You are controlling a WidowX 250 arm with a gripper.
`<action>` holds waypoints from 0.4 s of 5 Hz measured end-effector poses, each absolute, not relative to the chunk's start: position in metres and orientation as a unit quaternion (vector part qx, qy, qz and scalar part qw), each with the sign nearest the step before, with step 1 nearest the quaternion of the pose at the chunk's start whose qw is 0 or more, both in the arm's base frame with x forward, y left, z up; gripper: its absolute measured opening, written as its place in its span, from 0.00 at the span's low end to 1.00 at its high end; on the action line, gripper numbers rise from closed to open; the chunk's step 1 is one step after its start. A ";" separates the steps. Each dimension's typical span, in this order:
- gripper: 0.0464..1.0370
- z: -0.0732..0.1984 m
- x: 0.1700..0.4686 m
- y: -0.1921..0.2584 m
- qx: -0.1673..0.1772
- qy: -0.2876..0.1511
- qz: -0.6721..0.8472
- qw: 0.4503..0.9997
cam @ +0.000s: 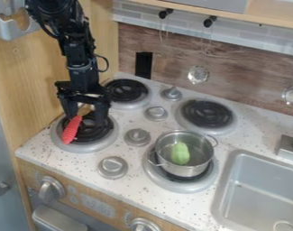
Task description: It pulled the green object out of the pot.
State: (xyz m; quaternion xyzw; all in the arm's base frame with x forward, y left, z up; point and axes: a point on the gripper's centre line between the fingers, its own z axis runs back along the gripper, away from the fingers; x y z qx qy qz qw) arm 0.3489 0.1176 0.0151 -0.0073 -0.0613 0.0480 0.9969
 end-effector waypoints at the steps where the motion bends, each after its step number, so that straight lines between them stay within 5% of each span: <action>1: 0.96 0.004 0.343 0.114 -0.016 -0.045 0.048 0.998; 2: 0.96 -0.001 0.337 0.086 -0.039 -0.030 0.003 0.999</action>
